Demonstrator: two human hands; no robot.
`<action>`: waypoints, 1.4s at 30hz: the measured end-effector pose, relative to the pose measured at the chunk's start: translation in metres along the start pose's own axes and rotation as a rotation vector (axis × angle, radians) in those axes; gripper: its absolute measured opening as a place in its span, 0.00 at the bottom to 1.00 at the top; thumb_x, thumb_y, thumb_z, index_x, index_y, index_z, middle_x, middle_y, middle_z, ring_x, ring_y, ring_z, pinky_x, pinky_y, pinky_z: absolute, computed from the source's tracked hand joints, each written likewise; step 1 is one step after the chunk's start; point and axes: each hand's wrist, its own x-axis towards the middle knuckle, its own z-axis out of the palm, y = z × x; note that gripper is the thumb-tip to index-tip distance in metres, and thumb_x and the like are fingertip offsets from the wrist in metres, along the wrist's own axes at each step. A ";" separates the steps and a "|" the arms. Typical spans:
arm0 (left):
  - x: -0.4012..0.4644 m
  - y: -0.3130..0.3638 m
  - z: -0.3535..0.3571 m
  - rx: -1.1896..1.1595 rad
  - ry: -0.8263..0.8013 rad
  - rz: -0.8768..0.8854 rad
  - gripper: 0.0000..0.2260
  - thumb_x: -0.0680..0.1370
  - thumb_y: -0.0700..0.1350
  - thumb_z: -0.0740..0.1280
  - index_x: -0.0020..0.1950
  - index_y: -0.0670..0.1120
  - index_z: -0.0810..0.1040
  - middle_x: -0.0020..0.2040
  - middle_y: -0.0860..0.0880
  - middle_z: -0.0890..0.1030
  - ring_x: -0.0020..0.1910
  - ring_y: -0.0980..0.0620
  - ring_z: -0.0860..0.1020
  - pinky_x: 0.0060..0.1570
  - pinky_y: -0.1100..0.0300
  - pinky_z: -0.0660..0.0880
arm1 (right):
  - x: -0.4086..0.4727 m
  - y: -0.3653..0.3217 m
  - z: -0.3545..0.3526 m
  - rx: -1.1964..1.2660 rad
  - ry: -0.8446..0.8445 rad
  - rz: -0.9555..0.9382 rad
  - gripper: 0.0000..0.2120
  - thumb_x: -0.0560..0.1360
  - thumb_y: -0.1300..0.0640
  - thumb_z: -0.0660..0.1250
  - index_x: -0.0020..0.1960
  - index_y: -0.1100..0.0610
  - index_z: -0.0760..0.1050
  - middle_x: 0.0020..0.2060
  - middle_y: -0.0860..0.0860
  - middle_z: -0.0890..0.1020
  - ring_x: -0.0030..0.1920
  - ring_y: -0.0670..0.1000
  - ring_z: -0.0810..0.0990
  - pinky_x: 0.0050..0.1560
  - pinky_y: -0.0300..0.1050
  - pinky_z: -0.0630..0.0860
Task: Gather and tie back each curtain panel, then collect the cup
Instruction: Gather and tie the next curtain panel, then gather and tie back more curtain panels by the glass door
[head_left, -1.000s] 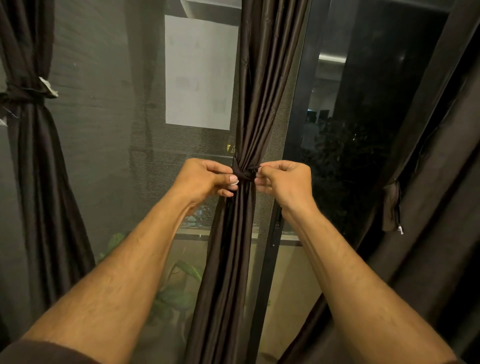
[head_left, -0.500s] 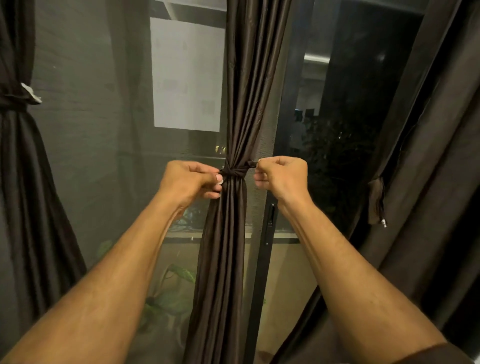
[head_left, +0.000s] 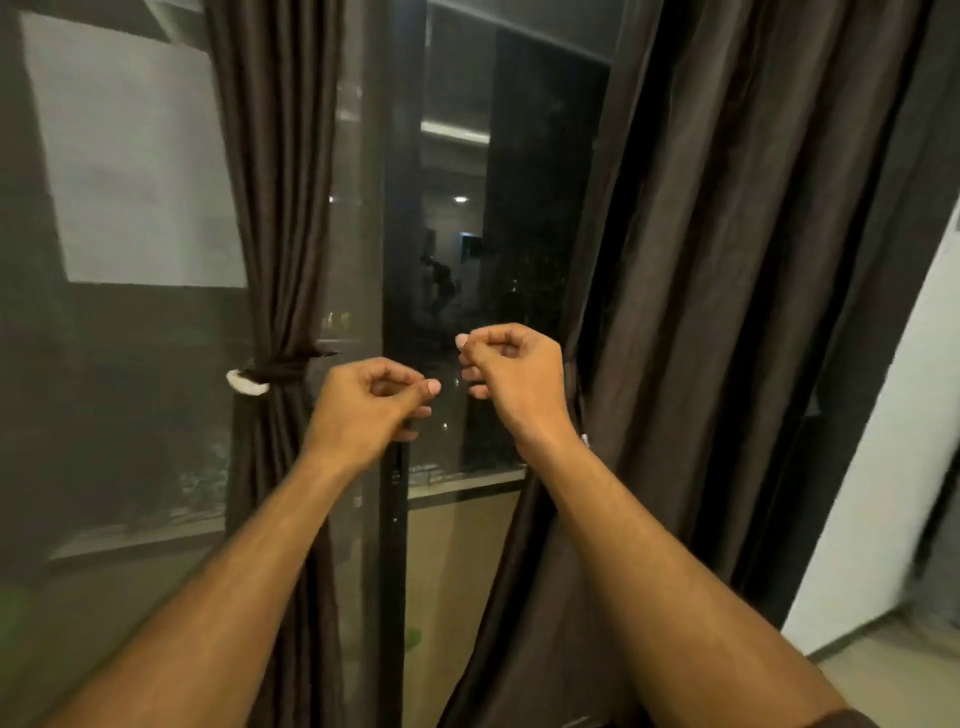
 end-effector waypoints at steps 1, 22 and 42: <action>0.010 -0.002 0.018 0.014 -0.013 0.017 0.05 0.74 0.45 0.78 0.46 0.46 0.85 0.41 0.45 0.87 0.44 0.46 0.88 0.44 0.46 0.85 | 0.008 0.003 -0.019 -0.015 0.027 -0.005 0.09 0.78 0.56 0.73 0.52 0.62 0.82 0.43 0.60 0.86 0.39 0.50 0.84 0.43 0.48 0.82; 0.233 0.164 0.328 0.256 0.206 0.659 0.55 0.69 0.53 0.82 0.84 0.54 0.49 0.83 0.53 0.56 0.81 0.53 0.58 0.75 0.58 0.57 | 0.304 -0.048 -0.350 -0.291 0.258 -0.559 0.38 0.73 0.45 0.77 0.77 0.49 0.64 0.72 0.47 0.70 0.72 0.46 0.66 0.68 0.41 0.66; 0.250 0.202 0.326 0.175 0.019 0.649 0.46 0.64 0.48 0.84 0.77 0.54 0.65 0.61 0.58 0.82 0.61 0.58 0.80 0.67 0.48 0.76 | 0.352 -0.128 -0.279 -0.394 0.009 -0.503 0.31 0.77 0.67 0.68 0.77 0.51 0.66 0.66 0.51 0.80 0.66 0.54 0.79 0.68 0.51 0.75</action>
